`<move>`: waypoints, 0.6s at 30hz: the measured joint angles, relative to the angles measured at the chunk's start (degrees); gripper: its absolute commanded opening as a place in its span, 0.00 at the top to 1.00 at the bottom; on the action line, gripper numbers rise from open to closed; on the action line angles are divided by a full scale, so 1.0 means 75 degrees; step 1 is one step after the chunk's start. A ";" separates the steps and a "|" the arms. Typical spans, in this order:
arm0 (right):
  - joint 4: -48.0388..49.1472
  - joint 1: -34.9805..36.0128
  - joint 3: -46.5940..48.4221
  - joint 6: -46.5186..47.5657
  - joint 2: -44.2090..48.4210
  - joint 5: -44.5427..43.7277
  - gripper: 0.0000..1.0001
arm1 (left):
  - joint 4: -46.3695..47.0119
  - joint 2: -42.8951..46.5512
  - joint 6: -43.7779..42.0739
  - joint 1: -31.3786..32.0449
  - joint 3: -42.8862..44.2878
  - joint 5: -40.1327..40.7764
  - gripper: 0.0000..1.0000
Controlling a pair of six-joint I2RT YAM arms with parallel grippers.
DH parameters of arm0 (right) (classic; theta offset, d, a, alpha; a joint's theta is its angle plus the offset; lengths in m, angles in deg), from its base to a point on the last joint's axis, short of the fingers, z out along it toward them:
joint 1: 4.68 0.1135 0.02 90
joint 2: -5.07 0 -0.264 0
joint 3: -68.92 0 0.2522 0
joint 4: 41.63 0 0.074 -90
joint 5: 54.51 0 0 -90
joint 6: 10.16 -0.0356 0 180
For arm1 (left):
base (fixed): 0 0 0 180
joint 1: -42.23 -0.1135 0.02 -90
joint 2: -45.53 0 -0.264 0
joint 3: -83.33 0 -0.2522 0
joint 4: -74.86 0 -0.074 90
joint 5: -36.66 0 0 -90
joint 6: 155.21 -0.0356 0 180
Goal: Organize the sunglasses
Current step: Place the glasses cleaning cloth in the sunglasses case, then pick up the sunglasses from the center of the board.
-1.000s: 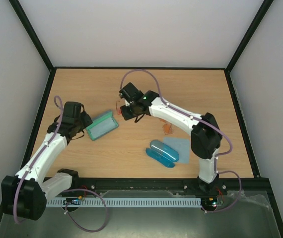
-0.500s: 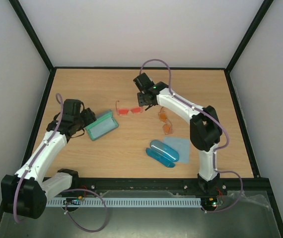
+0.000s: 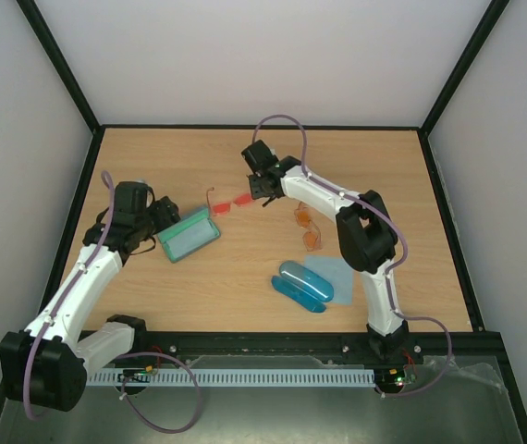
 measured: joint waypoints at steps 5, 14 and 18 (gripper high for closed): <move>0.0723 -0.0003 -0.0565 0.0041 0.0044 0.0385 0.42 | 0.0000 0.0000 -0.0009 -0.0003 -0.0003 0.0000 0.22; 0.2081 -0.0029 -0.1792 0.0119 0.0527 0.0950 0.42 | 0.0000 -0.0003 -0.0015 0.0000 -0.0003 0.0003 0.22; 0.2739 -0.0044 -0.2180 0.0128 0.0711 0.0956 0.42 | 0.0000 -0.0032 -0.0015 0.0000 0.0000 0.0003 0.22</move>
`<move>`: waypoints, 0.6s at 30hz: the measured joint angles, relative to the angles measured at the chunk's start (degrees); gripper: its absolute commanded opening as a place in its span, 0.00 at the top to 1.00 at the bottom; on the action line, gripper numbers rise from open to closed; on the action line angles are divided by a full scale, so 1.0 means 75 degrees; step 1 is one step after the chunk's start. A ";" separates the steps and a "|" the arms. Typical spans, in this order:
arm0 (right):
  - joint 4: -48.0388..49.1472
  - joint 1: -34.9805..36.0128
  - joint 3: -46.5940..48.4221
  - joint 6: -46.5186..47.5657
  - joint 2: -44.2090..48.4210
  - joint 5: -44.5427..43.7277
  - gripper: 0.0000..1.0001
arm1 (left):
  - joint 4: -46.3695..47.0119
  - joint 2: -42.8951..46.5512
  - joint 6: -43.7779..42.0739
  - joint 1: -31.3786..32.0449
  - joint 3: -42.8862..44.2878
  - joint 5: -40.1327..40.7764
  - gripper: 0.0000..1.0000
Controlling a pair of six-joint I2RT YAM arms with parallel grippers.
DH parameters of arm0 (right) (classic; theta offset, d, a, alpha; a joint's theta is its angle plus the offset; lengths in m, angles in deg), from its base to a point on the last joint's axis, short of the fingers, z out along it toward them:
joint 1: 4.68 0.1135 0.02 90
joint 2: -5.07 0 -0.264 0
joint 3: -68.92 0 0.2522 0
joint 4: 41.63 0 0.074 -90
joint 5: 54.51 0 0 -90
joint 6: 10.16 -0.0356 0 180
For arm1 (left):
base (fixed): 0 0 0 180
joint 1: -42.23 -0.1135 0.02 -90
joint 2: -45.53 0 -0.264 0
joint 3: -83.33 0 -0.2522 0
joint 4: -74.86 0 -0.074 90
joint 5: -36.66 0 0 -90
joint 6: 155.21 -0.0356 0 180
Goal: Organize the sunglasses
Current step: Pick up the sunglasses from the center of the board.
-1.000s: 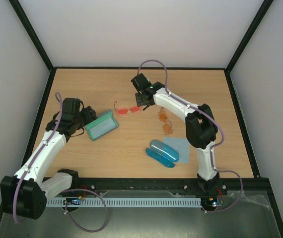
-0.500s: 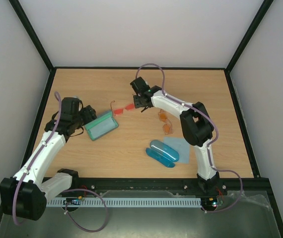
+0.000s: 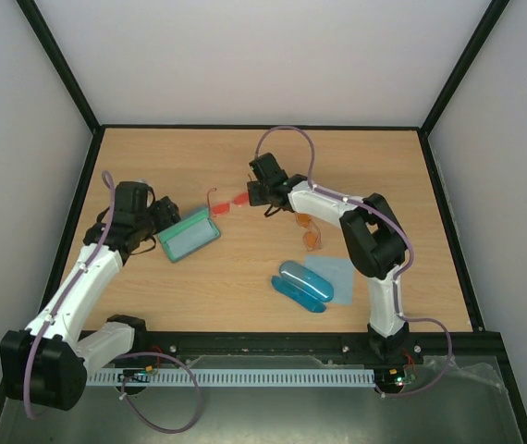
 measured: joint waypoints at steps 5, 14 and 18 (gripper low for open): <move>0.0836 -0.0035 -0.0166 0.0061 0.0003 0.0090 0.42 | -0.0038 -0.0012 -0.0006 0.0000 0.0023 0.0006 0.22; 0.1690 -0.0137 -0.0192 0.0125 -0.0023 0.0495 0.51 | -0.0119 -0.0017 -0.0006 -0.0003 0.0119 0.0032 0.22; 0.1856 -0.0181 -0.0189 0.0131 -0.0143 0.0653 0.53 | -0.0195 -0.0020 -0.0006 -0.0003 0.0122 0.0035 0.22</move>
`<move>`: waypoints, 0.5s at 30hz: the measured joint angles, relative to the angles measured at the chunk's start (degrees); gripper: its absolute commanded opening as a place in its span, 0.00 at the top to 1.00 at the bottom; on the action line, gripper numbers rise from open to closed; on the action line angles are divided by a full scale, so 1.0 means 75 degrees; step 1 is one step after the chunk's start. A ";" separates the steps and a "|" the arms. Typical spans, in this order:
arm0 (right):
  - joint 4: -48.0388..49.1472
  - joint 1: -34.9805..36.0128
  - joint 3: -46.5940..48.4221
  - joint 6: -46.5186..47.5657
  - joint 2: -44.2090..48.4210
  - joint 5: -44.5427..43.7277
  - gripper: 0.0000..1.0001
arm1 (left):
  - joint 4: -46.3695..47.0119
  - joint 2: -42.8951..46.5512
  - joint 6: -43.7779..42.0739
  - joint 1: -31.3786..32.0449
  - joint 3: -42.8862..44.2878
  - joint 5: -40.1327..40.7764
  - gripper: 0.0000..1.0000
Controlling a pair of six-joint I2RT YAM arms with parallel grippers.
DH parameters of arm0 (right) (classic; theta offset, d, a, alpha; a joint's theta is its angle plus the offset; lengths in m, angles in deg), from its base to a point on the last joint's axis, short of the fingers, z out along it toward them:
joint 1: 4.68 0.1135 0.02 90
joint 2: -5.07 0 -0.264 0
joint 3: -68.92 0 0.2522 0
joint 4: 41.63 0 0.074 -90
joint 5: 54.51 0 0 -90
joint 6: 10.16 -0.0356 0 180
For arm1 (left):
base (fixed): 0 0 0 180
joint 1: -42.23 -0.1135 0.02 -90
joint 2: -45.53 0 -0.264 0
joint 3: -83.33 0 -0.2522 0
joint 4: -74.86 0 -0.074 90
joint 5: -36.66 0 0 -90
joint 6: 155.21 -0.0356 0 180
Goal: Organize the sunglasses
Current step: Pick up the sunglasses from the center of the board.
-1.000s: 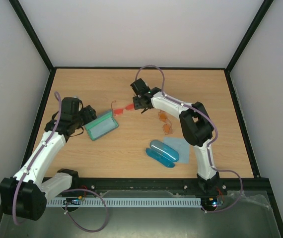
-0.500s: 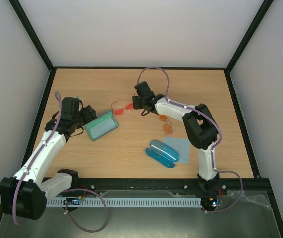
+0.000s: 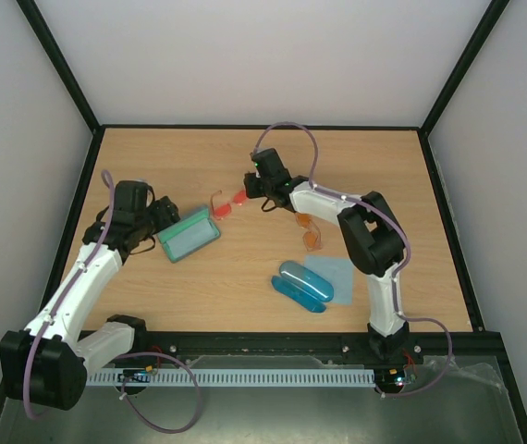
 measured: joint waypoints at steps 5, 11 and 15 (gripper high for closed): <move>0.0119 -0.0035 0.0000 0.0003 -0.0265 0.0125 0.53 | -0.0026 -0.0035 0.0000 0.0000 0.0000 0.0003 0.22; 0.0493 -0.0052 -0.0128 0.0035 -0.0414 0.0271 0.48 | -0.0041 -0.0038 -0.0006 0.0000 0.0032 0.0006 0.22; 0.0863 -0.0114 -0.0256 0.0122 -0.0414 0.0443 0.46 | -0.0079 -0.0038 -0.0009 0.0000 0.0117 0.0035 0.22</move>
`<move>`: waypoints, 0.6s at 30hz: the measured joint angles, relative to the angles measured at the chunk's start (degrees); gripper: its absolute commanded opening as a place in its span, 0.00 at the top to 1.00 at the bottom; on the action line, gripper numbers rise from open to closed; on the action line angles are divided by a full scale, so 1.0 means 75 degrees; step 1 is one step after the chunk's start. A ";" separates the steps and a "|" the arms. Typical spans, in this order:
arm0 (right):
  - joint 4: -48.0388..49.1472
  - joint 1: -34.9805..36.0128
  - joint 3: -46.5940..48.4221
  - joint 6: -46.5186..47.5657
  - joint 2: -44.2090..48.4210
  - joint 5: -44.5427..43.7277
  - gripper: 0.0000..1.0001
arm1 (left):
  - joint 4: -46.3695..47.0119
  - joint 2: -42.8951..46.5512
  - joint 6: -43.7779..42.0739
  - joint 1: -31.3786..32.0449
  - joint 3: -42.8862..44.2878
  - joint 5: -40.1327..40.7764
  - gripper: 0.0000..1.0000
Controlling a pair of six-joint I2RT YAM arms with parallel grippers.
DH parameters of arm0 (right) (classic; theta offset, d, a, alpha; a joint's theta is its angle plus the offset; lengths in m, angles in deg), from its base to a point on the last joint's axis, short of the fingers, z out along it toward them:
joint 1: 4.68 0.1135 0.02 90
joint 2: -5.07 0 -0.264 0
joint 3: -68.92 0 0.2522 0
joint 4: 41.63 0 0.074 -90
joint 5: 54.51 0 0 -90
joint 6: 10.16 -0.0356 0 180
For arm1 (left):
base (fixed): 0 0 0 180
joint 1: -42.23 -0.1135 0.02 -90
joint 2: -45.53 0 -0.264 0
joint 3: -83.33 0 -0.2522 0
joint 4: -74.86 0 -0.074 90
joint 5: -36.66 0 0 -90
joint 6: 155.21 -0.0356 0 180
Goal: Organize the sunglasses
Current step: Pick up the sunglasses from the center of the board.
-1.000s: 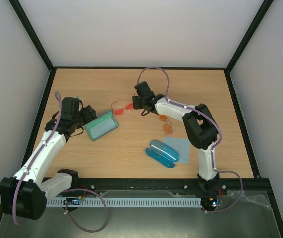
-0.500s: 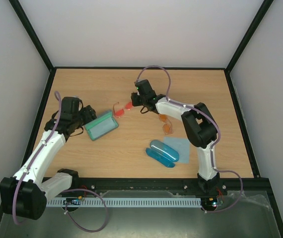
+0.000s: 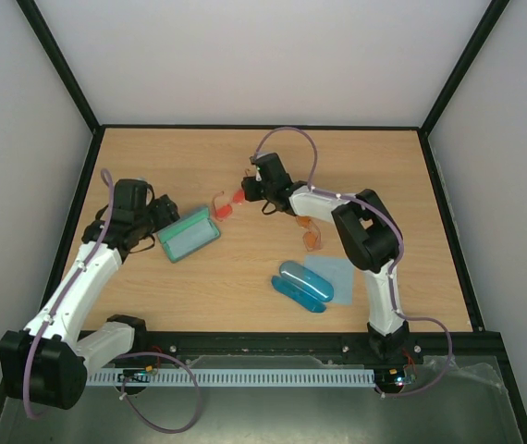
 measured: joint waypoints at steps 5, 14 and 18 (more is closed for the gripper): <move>0.0291 -0.0070 -0.0117 0.0210 -0.0032 0.0146 0.48 | -0.0012 0.0000 0.0000 -0.0012 0.0012 0.0023 0.22; 0.0530 -0.0093 -0.0070 0.0539 -0.0294 0.0356 0.52 | -0.0029 0.0000 0.0000 -0.0012 0.0012 0.0023 0.22; 0.0644 -0.0093 0.0070 0.0571 -0.0522 0.0356 0.53 | -0.0035 0.0000 -0.0006 -0.0012 0.0012 0.0020 0.22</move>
